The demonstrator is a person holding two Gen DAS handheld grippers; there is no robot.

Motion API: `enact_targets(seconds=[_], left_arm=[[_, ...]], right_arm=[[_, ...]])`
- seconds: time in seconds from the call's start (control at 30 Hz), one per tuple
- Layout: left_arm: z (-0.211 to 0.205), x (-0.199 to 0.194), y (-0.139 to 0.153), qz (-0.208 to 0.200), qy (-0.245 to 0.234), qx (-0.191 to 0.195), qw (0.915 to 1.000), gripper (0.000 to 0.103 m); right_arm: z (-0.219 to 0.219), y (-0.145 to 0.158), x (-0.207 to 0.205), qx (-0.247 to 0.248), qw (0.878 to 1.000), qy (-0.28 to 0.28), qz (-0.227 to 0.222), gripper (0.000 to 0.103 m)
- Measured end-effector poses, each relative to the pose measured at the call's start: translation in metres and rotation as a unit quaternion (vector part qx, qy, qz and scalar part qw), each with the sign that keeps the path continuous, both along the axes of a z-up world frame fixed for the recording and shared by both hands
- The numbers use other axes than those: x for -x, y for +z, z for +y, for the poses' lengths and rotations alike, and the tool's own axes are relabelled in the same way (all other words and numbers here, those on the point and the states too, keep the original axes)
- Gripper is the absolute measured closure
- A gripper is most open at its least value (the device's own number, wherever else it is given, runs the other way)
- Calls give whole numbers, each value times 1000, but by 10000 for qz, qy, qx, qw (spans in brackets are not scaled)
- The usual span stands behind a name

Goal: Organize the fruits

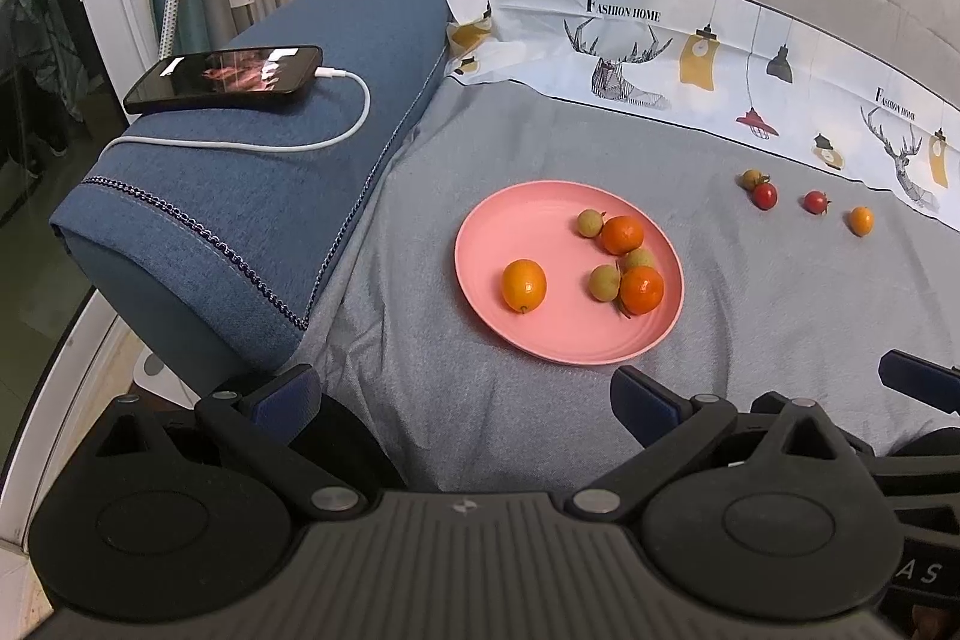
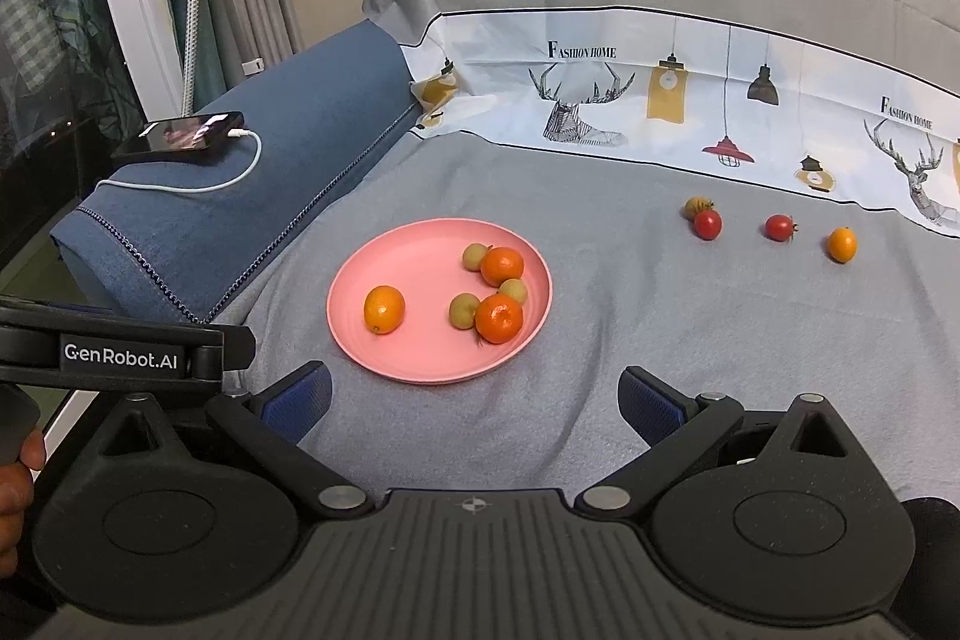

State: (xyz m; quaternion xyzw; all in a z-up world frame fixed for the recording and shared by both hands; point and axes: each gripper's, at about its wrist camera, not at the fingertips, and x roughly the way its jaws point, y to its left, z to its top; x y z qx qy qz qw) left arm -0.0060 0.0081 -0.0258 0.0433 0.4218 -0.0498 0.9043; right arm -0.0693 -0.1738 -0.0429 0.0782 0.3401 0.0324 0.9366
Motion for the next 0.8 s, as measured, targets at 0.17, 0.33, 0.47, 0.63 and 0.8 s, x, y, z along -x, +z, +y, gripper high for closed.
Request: enact_targets(seconds=[0.17, 0.33, 0.47, 0.63, 0.8], left_arm=[[-2, -2, -1, 7, -14, -29, 10000, 0], [-4, -4, -3, 42, -28, -63, 10000, 0], [-5, -6, -4, 70, -35, -97, 9999, 0], [-8, -9, -5, 87, -46, -143, 9998, 0], [-11, -13, -6, 119, -65, -205, 9997, 0]], right_arm=[[0, 0, -1, -4, 10000, -2, 9, 2], [-2, -3, -3, -32, 10000, -9, 54, 2], [-3, -5, -4, -54, 9999, -10, 87, 2], [-5, -6, -7, -63, 9999, -17, 102, 2], [-7, -9, -10, -132, 9998, -28, 144, 2]])
